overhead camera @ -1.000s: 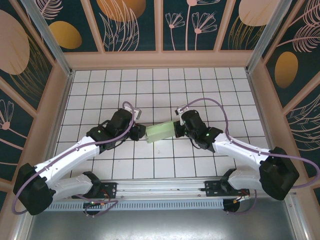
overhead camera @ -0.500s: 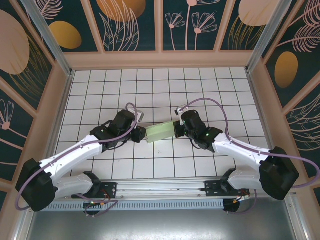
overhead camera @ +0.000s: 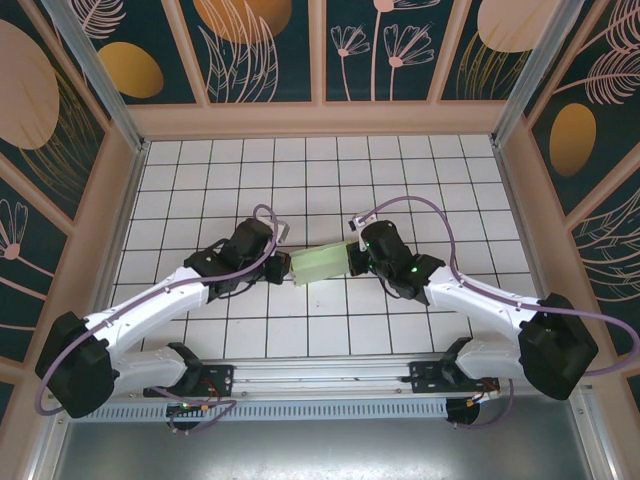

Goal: Fold the paper box

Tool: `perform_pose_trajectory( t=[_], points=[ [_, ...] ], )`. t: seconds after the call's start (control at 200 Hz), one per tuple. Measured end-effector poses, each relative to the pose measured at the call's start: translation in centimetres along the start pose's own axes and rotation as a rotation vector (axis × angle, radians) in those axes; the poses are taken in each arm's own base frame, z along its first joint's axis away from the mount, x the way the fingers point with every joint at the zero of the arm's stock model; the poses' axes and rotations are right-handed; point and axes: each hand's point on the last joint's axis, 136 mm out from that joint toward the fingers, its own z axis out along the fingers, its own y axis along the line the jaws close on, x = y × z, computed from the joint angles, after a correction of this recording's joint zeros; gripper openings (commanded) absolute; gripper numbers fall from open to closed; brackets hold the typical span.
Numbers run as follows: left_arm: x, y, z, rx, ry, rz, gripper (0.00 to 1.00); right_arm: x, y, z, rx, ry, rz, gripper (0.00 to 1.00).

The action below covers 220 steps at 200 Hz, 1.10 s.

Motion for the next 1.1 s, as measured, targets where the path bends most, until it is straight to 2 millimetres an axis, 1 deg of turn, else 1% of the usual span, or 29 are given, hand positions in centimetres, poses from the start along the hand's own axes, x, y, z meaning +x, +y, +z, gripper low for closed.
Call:
perform_pose_trajectory(
  t=[0.19, 0.475, 0.716, 1.101],
  points=[
    [-0.1, 0.0, 0.1, -0.001, 0.003, -0.056, 0.00, 0.0, -0.1, 0.0, 0.007, -0.002, -0.001, 0.00],
    [-0.5, -0.3, 0.2, 0.004, 0.002, -0.156, 0.00, 0.0, -0.2, 0.0, 0.010, -0.003, -0.001, 0.00],
    [-0.8, -0.7, 0.8, 0.014, 0.016, -0.258, 0.00, -0.1, -0.5, 0.0, 0.032, -0.008, 0.000, 0.00],
    [-1.2, -0.9, 1.2, 0.013, 0.025, -0.306, 0.00, -0.1, -0.7, 0.0, 0.043, -0.010, -0.001, 0.00]
  ],
)
